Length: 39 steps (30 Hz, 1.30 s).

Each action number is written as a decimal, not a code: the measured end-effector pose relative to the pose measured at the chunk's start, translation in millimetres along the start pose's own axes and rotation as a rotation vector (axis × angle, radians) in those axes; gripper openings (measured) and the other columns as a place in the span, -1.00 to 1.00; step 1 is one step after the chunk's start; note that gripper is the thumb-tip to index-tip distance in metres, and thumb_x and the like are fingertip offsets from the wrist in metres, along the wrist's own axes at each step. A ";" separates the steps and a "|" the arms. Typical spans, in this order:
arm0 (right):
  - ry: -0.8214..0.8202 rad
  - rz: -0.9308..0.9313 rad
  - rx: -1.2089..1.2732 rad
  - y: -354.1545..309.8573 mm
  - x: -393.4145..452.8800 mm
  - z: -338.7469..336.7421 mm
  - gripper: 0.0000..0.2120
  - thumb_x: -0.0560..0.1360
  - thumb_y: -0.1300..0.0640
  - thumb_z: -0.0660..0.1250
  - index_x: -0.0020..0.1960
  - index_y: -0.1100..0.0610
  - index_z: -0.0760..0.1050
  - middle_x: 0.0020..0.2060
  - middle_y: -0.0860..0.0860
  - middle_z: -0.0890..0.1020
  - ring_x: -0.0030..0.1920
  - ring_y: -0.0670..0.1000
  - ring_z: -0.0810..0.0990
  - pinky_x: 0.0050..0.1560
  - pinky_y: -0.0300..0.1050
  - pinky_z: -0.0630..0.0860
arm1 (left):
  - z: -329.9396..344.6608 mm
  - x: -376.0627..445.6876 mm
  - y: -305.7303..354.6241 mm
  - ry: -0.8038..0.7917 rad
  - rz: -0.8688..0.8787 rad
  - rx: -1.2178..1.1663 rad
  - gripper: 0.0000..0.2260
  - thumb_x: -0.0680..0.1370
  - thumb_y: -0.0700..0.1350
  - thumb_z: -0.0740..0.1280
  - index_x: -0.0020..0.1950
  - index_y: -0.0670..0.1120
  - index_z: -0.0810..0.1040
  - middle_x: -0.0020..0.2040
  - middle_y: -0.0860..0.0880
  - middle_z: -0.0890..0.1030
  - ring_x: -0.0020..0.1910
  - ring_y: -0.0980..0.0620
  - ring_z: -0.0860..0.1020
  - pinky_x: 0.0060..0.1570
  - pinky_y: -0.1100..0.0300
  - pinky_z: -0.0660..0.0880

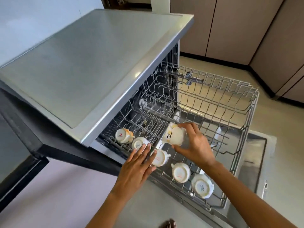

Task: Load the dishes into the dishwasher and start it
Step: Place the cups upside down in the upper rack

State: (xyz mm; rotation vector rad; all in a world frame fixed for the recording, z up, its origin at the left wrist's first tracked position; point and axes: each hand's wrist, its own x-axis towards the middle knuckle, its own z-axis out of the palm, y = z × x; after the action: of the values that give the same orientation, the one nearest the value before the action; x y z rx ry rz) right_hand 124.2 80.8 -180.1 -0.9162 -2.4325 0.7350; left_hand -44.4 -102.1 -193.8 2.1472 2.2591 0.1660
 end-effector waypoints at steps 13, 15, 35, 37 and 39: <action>-0.122 -0.147 -0.180 -26.0 73.2 36.9 -0.28 0.25 -0.08 0.51 0.31 0.13 0.36 0.14 0.11 0.49 0.09 0.11 0.43 0.00 -0.06 0.44 | -0.8 -4.8 -13.2 -0.058 -0.103 0.041 -0.54 0.66 0.14 -0.08 0.53 0.03 0.20 0.50 -0.08 0.25 0.48 -0.09 0.20 0.39 -0.01 0.18; -0.170 -0.144 -0.193 -29.6 83.4 44.0 -0.27 0.27 -0.05 0.51 0.33 0.16 0.32 0.15 0.12 0.47 0.11 0.12 0.41 -0.01 -0.07 0.43 | -1.9 -5.5 -11.8 -0.055 -0.110 0.011 -0.54 0.66 0.14 -0.08 0.53 0.04 0.19 0.51 -0.07 0.22 0.49 -0.08 0.18 0.40 -0.02 0.27; -0.363 -0.175 -0.390 -47.4 156.3 124.0 -0.34 0.50 -0.09 0.29 0.46 0.12 0.08 0.38 0.16 0.29 0.34 0.17 0.25 0.01 -0.02 0.55 | 3.2 -8.2 -11.0 0.012 -0.121 -0.141 -0.55 0.67 0.10 -0.01 0.55 0.03 0.13 0.56 -0.03 0.09 0.53 -0.02 0.04 0.38 -0.09 0.27; -0.397 -0.181 -0.414 -43.9 160.3 132.5 -0.35 0.50 -0.08 0.29 0.45 0.12 0.09 0.38 0.16 0.29 0.35 0.17 0.25 0.01 -0.02 0.57 | 5.3 -8.1 -11.7 0.016 -0.120 -0.144 -0.55 0.67 0.10 0.01 0.55 0.04 0.13 0.56 -0.03 0.08 0.53 -0.03 0.03 0.38 -0.09 0.27; -0.425 -0.194 -0.408 -38.9 161.8 139.7 -0.37 0.50 -0.06 0.30 0.44 0.12 0.12 0.38 0.17 0.28 0.36 0.17 0.25 0.06 0.00 0.56 | 6.7 -8.7 -11.7 0.013 -0.122 -0.154 -0.55 0.67 0.09 0.04 0.55 0.05 0.13 0.56 -0.03 0.08 0.53 -0.03 0.03 0.38 -0.10 0.27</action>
State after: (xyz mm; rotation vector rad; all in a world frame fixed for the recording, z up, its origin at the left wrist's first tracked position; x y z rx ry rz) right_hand -82.9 123.8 -229.3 -0.6979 -3.0722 0.3966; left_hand -55.0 -110.9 -202.0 1.9331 2.2930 0.3403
